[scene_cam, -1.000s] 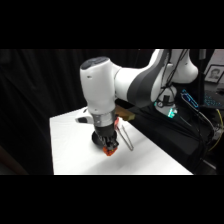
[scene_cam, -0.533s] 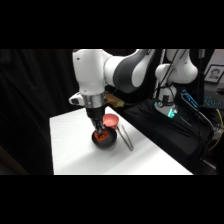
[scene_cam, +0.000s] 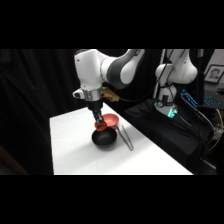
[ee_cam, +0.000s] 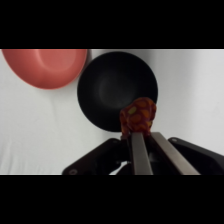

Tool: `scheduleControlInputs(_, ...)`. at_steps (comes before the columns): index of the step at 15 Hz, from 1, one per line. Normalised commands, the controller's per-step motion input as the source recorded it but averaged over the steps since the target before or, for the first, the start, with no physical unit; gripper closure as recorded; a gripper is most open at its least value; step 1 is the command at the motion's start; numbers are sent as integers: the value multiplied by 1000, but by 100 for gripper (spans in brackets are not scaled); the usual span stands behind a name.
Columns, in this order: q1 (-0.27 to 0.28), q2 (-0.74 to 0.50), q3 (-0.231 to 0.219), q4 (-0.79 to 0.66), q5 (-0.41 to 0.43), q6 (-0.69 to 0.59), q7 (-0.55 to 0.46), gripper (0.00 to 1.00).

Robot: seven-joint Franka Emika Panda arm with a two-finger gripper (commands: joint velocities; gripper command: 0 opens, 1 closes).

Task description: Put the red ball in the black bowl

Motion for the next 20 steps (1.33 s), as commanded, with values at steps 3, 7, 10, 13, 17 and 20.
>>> scheduleControlInputs(3,-103,-121,-29,-230,134,265,-158,98)
scheduleControlInputs(7,-76,48,-11,-120,180,301,-176,98)
scheduleControlInputs(10,-60,157,-9,-5,176,278,-151,68)
scheduleControlInputs(13,-40,139,2,32,152,238,-140,52)
scheduleControlInputs(17,-17,52,5,6,106,159,-125,19)
scheduleControlInputs(20,31,-116,-44,-12,8,-16,-43,0)
